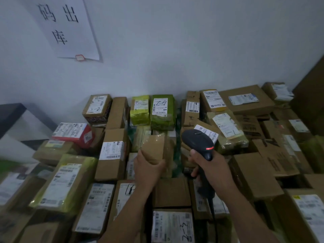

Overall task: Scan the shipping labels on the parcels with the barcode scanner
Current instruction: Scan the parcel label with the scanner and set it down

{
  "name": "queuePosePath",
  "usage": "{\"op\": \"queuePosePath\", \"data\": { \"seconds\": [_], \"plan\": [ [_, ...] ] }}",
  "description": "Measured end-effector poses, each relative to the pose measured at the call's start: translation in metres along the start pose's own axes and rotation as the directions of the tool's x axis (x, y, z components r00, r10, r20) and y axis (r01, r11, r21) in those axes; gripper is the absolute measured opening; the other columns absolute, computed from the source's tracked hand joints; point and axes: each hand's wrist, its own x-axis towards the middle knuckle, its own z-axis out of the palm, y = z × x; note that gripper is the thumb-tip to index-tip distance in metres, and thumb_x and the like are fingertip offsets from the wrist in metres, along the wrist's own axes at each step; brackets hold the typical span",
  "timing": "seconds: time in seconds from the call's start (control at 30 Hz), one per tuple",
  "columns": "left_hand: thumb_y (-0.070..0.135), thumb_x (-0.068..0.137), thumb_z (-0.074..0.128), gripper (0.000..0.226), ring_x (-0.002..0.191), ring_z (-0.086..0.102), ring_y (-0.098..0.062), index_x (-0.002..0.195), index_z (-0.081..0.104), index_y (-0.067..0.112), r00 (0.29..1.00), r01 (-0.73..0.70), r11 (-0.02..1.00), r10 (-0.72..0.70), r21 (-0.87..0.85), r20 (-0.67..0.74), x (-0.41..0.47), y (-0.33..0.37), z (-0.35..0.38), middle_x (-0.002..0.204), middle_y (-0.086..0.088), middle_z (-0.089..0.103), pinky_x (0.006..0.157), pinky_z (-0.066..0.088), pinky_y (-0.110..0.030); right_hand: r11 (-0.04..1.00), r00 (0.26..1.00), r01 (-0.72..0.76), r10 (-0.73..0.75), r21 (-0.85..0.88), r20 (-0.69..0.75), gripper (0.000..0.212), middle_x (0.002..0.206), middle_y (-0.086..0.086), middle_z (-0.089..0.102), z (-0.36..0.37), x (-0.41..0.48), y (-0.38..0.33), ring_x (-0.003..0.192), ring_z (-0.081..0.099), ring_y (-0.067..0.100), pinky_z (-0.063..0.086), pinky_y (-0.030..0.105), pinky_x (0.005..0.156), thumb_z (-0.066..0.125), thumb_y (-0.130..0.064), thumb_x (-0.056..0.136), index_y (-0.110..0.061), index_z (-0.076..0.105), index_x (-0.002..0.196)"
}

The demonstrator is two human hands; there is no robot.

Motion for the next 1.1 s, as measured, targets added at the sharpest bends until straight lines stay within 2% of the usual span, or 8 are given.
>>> {"op": "queuePosePath", "data": {
  "seconds": [0.1,0.3,0.47,0.6,0.77,0.87,0.97,1.1],
  "plan": [
    [0.037,0.081,0.075,0.093,0.137,0.039,-0.023,0.156,0.023,0.023,1.0,0.006,0.978,-0.005,-0.211,0.007,-0.019,0.007,-0.034,0.154,-0.004,0.032,0.106,0.042,-0.038,0.994,1.0,-0.028,0.029,0.109,-0.009,0.021,0.085,0.014,0.073,0.014,-0.014,-0.01,0.057,0.067,0.019,0.054,0.029,0.049,0.068,-0.023,0.089,-0.01,0.064,0.104],
    [0.017,0.091,0.067,0.045,0.102,0.068,-0.015,0.13,0.055,0.035,0.976,-0.017,0.797,0.146,-0.604,0.164,-0.061,0.025,-0.085,0.128,0.003,0.061,0.083,0.06,-0.039,0.885,0.983,-0.179,0.175,0.429,0.05,0.013,0.105,0.009,0.07,0.032,-0.04,-0.022,0.096,0.066,0.027,0.051,0.045,0.092,0.066,-0.033,0.086,-0.03,0.061,0.097],
    [0.02,0.098,0.056,0.027,0.097,0.068,-0.004,0.118,0.064,0.037,0.964,-0.079,0.825,0.206,-0.559,0.169,-0.083,0.03,-0.106,0.112,0.01,0.071,0.089,0.056,-0.032,0.802,0.977,-0.214,0.17,0.557,0.13,0.056,0.114,0.015,0.071,0.042,-0.06,-0.019,0.104,0.068,0.034,0.052,0.051,0.092,0.068,-0.042,0.074,-0.018,0.06,0.125],
    [0.03,0.099,0.054,0.054,0.115,0.051,-0.002,0.15,0.035,0.029,0.954,-0.259,0.922,0.291,-0.288,0.073,-0.084,0.024,-0.113,0.137,0.01,0.049,0.095,0.047,-0.021,0.864,0.99,-0.141,0.12,0.483,0.073,0.075,0.117,0.017,0.068,0.047,-0.07,-0.021,0.108,0.066,0.036,0.046,0.058,0.1,0.084,-0.058,0.057,-0.021,0.065,0.119],
    [0.073,0.047,0.08,0.136,0.136,0.042,-0.017,0.156,0.007,0.035,0.961,-0.154,0.972,0.189,-0.177,0.202,-0.084,0.014,-0.112,0.152,0.008,0.036,0.106,0.047,-0.046,0.93,0.995,-0.082,0.055,0.358,0.085,0.024,0.103,0.016,0.072,0.055,-0.082,-0.033,0.104,0.066,0.035,0.046,0.059,0.1,0.074,-0.048,0.068,-0.024,0.075,0.07],
    [0.047,0.057,0.085,0.108,0.115,0.06,-0.016,0.148,0.031,0.025,0.97,-0.07,0.956,0.131,-0.284,0.203,-0.077,0.005,-0.116,0.132,0.003,0.057,0.086,0.058,-0.035,0.967,0.995,-0.039,0.014,0.25,0.102,0.034,0.102,0.01,0.074,0.056,-0.088,-0.042,0.098,0.07,0.026,0.054,0.052,0.092,0.076,-0.049,0.069,-0.018,0.072,0.082],
    [0.03,0.068,0.086,0.072,0.095,0.069,-0.016,0.13,0.05,0.019,0.989,-0.002,0.922,0.06,-0.388,0.137,-0.073,0.002,-0.123,0.114,-0.001,0.067,0.065,0.06,-0.026,0.985,0.991,-0.011,-0.012,0.17,0.133,0.031,0.087,0.011,0.074,0.054,-0.091,-0.051,0.067,0.07,0.024,0.057,0.034,0.058,0.071,-0.034,0.08,-0.006,0.067,0.094],
    [0.049,0.048,0.084,0.103,0.099,0.07,-0.022,0.138,0.043,0.022,0.998,0.0,0.908,0.028,-0.42,0.062,-0.067,-0.007,-0.131,0.121,-0.003,0.065,0.077,0.062,-0.043,0.996,0.982,0.01,-0.028,0.094,0.189,0.031,0.075,0.012,0.066,0.047,-0.096,-0.057,0.045,0.054,0.022,0.046,0.029,0.044,0.067,-0.03,0.088,0.001,0.061,0.094]
  ]
}}
